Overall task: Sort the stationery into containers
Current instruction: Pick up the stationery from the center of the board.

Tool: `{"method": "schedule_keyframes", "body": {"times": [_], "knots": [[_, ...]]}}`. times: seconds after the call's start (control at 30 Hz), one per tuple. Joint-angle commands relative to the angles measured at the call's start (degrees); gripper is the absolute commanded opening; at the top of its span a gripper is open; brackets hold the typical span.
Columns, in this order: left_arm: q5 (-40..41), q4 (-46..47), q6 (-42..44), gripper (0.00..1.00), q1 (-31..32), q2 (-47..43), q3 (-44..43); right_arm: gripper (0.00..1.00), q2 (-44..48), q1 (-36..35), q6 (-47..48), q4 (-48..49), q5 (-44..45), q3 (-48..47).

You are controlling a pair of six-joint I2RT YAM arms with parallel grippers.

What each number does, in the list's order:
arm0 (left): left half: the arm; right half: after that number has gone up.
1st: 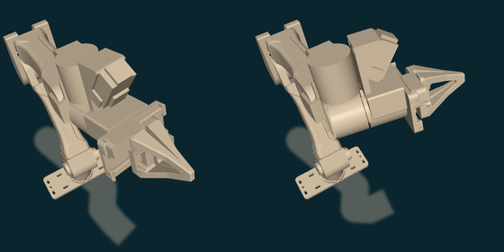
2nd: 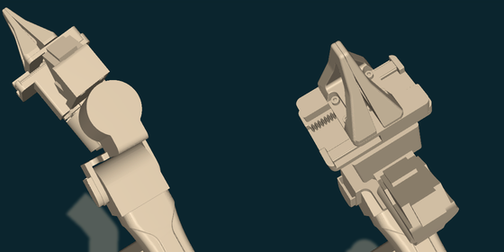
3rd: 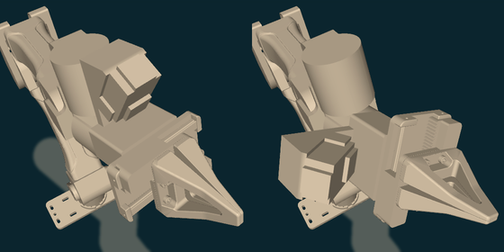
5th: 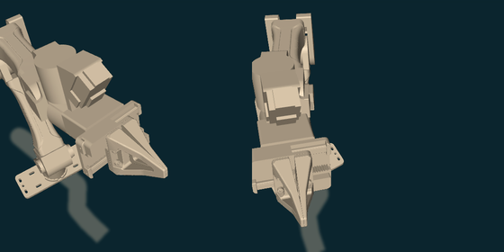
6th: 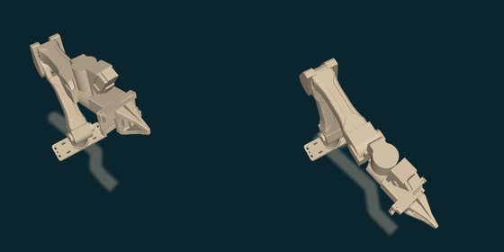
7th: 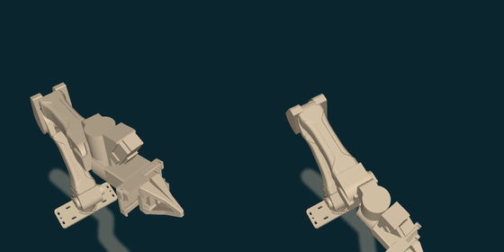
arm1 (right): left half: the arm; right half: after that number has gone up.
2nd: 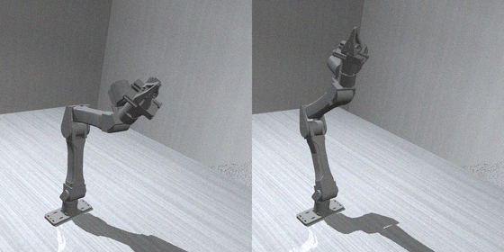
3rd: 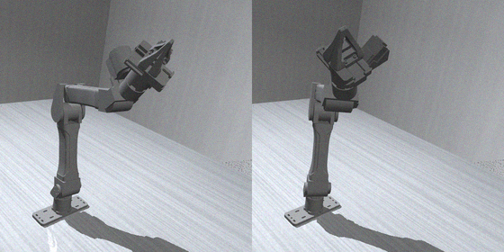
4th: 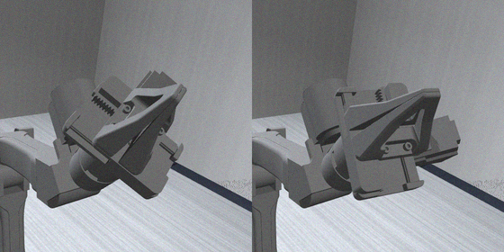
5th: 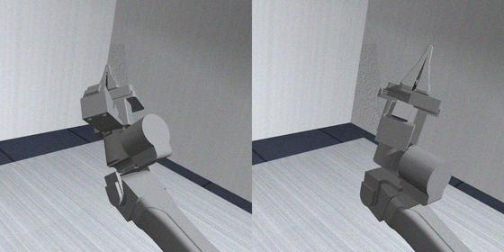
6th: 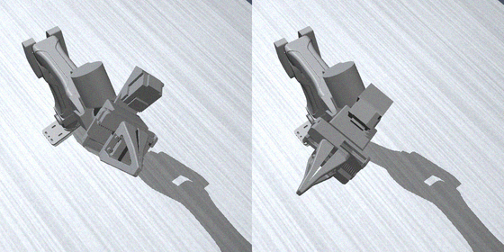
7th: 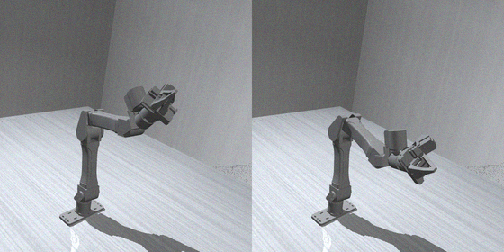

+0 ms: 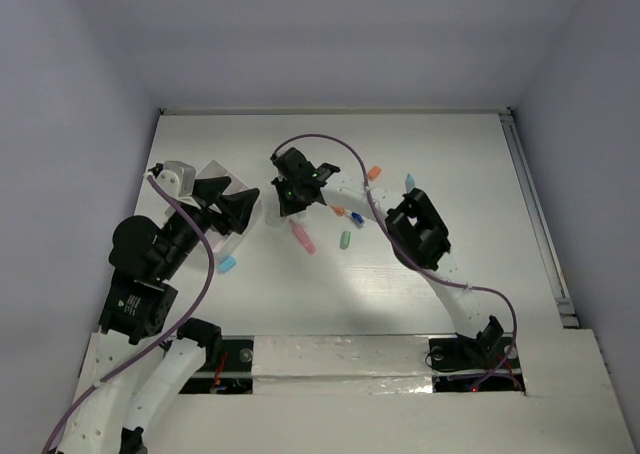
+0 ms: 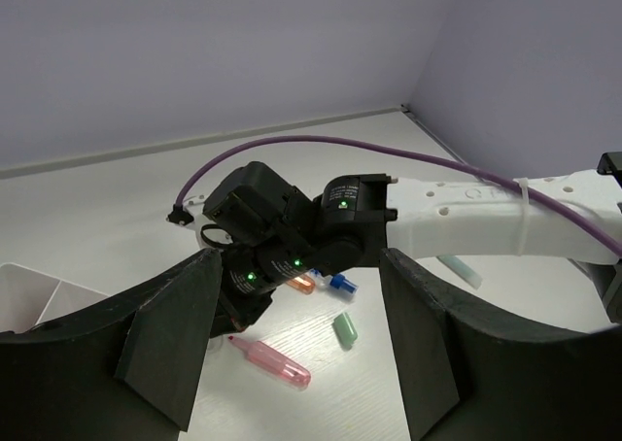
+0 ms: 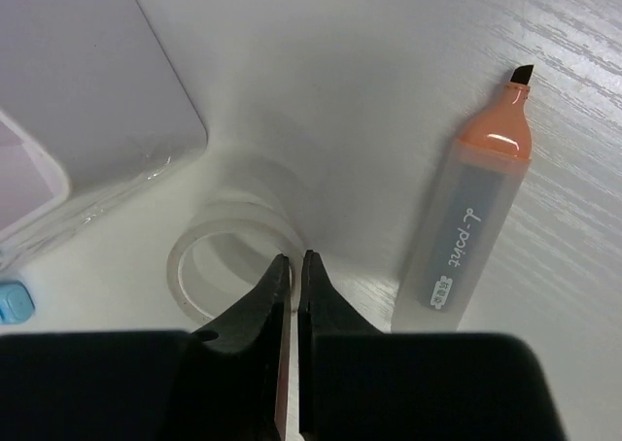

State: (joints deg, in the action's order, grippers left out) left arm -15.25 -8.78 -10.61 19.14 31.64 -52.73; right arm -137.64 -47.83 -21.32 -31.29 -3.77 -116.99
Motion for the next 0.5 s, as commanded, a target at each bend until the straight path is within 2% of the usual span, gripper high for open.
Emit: {"method": "schedule_keyframes", "body": {"times": [0.0,0.07,0.3,0.47], "knots": [[0.39,3.24,0.42,0.63,0.55,-0.09,0.35,0.03,-0.17,-0.59,-1.18,1.14,0.34,-2.54],[0.83,3.15,0.42,0.64,0.55,0.18,-0.09,0.0,2.28,-1.12,-1.09,1.4,1.13,-1.76],[3.38,3.06,-0.9,0.64,1.08,0.35,-1.32,0.0,12.48,-1.12,0.4,2.02,3.16,2.55],[3.03,4.64,-2.31,0.66,1.08,0.53,-1.85,0.0,14.86,-5.51,0.4,6.15,2.1,2.56]]}}
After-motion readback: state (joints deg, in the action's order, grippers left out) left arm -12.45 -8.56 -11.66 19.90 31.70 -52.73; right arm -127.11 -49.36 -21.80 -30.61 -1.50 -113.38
